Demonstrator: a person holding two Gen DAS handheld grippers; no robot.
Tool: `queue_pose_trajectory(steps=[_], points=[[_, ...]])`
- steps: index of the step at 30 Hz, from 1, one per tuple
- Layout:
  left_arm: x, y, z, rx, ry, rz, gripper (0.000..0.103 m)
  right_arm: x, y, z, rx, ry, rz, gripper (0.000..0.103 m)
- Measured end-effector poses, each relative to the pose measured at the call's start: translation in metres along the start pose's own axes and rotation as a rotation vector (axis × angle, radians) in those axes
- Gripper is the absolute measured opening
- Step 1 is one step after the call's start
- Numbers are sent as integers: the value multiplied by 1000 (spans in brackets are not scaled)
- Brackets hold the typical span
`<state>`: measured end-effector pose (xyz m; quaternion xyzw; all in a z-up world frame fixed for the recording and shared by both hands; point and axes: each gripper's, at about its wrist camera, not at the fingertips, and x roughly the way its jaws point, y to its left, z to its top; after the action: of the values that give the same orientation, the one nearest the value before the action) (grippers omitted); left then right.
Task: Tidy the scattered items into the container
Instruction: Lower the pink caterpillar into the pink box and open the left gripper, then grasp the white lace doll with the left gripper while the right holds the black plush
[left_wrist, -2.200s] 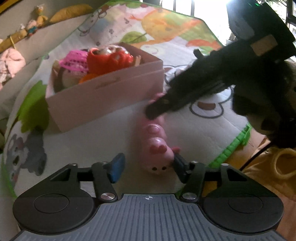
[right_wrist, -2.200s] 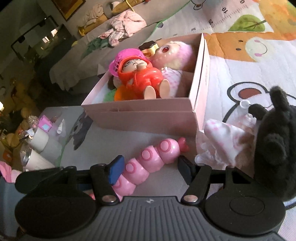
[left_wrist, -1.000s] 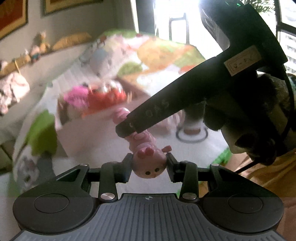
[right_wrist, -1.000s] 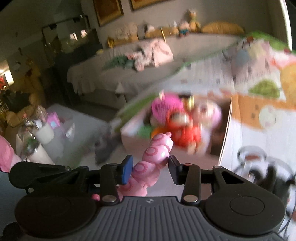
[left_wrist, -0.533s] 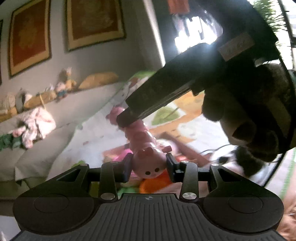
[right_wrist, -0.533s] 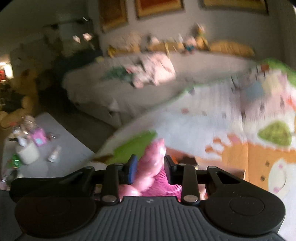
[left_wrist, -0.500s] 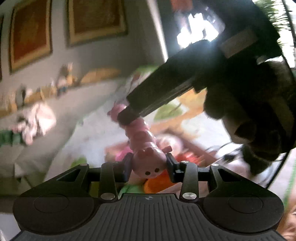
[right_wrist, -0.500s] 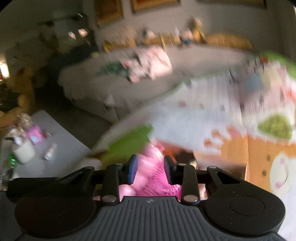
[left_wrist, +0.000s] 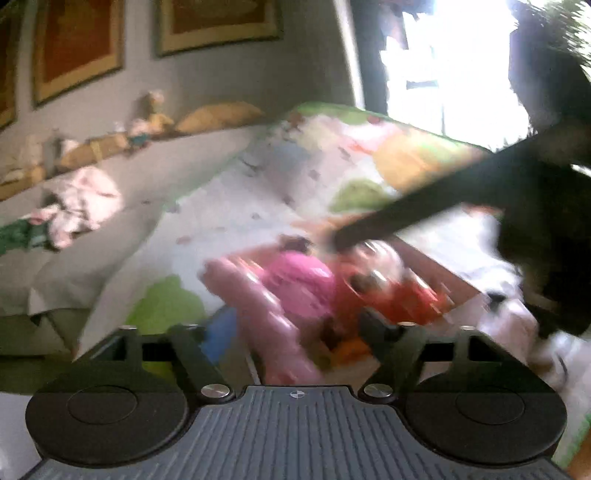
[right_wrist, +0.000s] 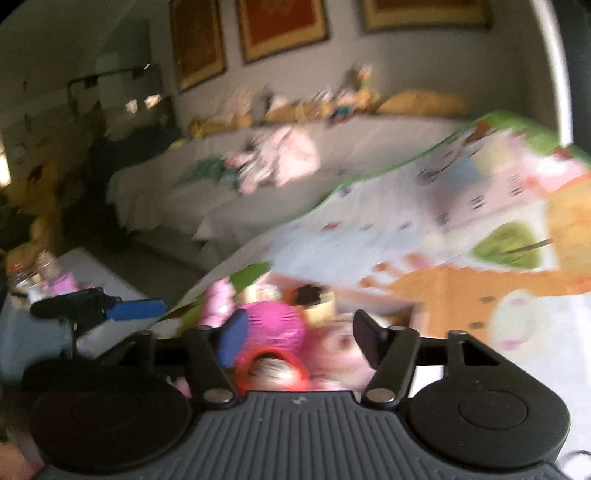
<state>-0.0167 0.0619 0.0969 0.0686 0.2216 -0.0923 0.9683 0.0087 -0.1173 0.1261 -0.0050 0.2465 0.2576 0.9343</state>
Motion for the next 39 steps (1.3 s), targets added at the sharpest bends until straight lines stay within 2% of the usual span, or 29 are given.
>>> queue_pose_trajectory(steps=[4, 8, 10, 11, 12, 14, 16, 19, 25, 26, 28, 30, 33, 35, 39], points=[[11, 2, 15, -60, 33, 13, 85, -46, -25, -32, -15, -34, -128, 74], [-14, -37, 17, -33, 9, 1, 89, -81, -45, -77, -40, -16, -236, 76], [-23, -65, 7, -55, 69, -40, 92, -87, -58, -95, -6, -13, -297, 72], [-25, -80, 1, -66, 111, -80, 93, -90, -65, -102, 24, -4, -321, 64], [-25, -96, -7, -68, 152, -132, 93, -90, -77, -108, 75, 14, -334, 60], [-21, -129, -21, -29, 212, -223, 93, -95, -98, -115, 197, 4, -311, 60], [-17, -158, -30, 61, 237, -266, 93, -95, -107, -115, 252, -2, -282, 60], [-17, -175, -32, 149, 222, -260, 93, -87, -107, -119, 264, 3, -249, 66], [-4, -199, -24, 280, 187, -236, 93, -88, -98, -123, 283, 0, -223, 66], [1, -202, -22, 291, 184, -248, 91, -90, -97, -122, 277, -2, -230, 66], [11, -206, -20, 286, 192, -270, 78, -93, -98, -121, 273, -10, -247, 67], [15, -207, -22, 271, 213, -294, 55, -97, -100, -120, 265, -14, -259, 69], [17, -205, -27, 261, 237, -301, 31, -95, -100, -121, 268, -8, -266, 72], [16, -200, -28, 247, 238, -299, 21, -92, -100, -121, 276, -1, -262, 75], [11, -193, -29, 246, 250, -298, 18, -88, -100, -117, 273, 29, -288, 79]])
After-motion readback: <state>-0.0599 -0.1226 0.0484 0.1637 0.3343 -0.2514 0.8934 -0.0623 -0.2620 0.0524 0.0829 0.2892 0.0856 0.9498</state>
